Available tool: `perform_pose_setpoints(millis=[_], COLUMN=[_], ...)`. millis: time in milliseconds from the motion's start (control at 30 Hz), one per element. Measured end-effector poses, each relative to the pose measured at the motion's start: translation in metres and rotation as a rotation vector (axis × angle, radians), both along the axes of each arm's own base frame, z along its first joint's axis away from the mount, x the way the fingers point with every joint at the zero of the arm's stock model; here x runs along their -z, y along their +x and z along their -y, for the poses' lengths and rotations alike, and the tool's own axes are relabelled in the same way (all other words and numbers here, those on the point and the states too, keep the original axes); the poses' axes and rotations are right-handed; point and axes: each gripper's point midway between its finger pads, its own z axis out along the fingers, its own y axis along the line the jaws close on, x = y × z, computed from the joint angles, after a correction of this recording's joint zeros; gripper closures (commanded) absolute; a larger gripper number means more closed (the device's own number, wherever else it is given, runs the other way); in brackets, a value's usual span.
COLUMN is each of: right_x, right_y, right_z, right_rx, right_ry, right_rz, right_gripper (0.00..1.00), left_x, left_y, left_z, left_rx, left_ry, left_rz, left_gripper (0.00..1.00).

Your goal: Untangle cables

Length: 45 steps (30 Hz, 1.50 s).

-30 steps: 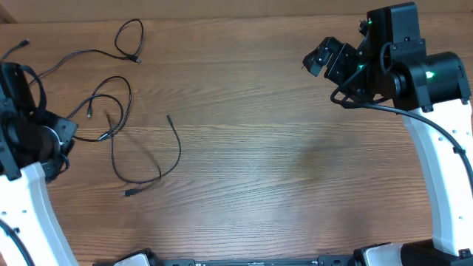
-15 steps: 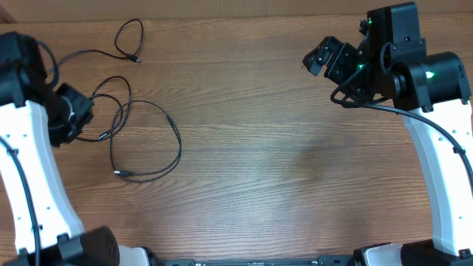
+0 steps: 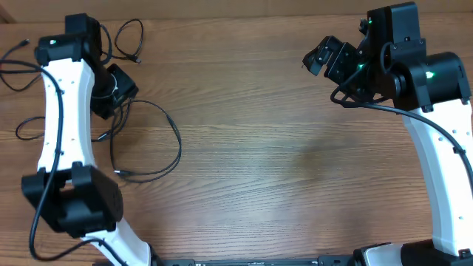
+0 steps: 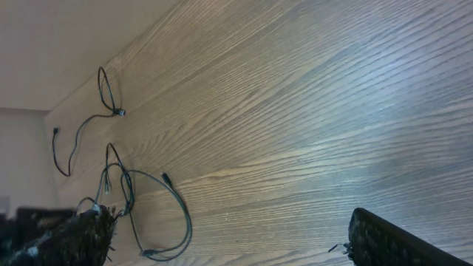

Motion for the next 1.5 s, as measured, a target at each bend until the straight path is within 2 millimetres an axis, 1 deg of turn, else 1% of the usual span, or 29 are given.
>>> perform_pose_setpoints(millis=[67, 100, 267, 333, 533, 633, 733, 867, 1033, 1200, 1467, 1500], right_x=[0.0, 0.0, -0.004, -0.005, -0.006, -0.005, -0.005, -0.005, -0.006, -0.006, -0.006, -0.006], right_y=[0.0, 0.0, 0.006, 0.007, 0.007, 0.008, 0.008, 0.008, 0.008, 0.009, 0.009, 0.009], right_z=[0.0, 0.0, -0.001, -0.001, -0.001, -0.001, -0.001, -0.001, -0.001, -0.001, -0.001, -0.001], right_rx=[0.001, 0.001, 0.001, 0.001, 0.001, 0.001, 0.001, 0.002, 0.001, 0.002, 0.001, 0.002], right_ry=[-0.001, -0.001, 0.004, 0.006, 0.006, 0.006, 0.006, 0.006, 0.006, 0.007, 0.007, 0.007], right_rz=[0.0, 0.001, 0.03, 0.035, 0.038, 0.038, 0.038, 0.038, 0.039, 0.044, 0.044, 0.044], right_gripper=[0.0, 0.0, 0.0, 0.0, 0.0, 0.0, 0.0, 0.0, 0.0, 0.0, 0.0, 0.0], left_x=[0.012, 0.018, 0.043, 0.052, 0.081, 0.098, 0.107, 0.108, 0.107, 0.111, 0.133, 0.137], left_y=[0.01, 0.015, 0.03, 0.038, 0.048, 0.063, 0.076, 0.092, 0.092, 0.09, 0.085, 0.084], left_z=[-0.004, -0.005, -0.006, -0.002, 0.017, 0.025, 0.028, 0.024, 0.018, 0.017, 0.018, 0.018], left_rx=[-0.02, -0.024, -0.072, -0.097, -0.196, -0.234, -0.25, -0.267, -0.288, -0.29, -0.309, -0.313], left_ry=[0.008, 0.008, -0.003, -0.01, -0.011, -0.014, -0.016, -0.004, 0.03, 0.049, 0.049, 0.049], left_rz=[-0.002, -0.003, -0.015, -0.014, -0.052, -0.031, 0.0, 0.06, 0.068, 0.064, 0.055, 0.052], left_gripper=[0.36, 0.37, 0.38, 0.39, 0.37, 0.36, 0.36, 0.38, 0.37, 0.36, 0.51, 0.56])
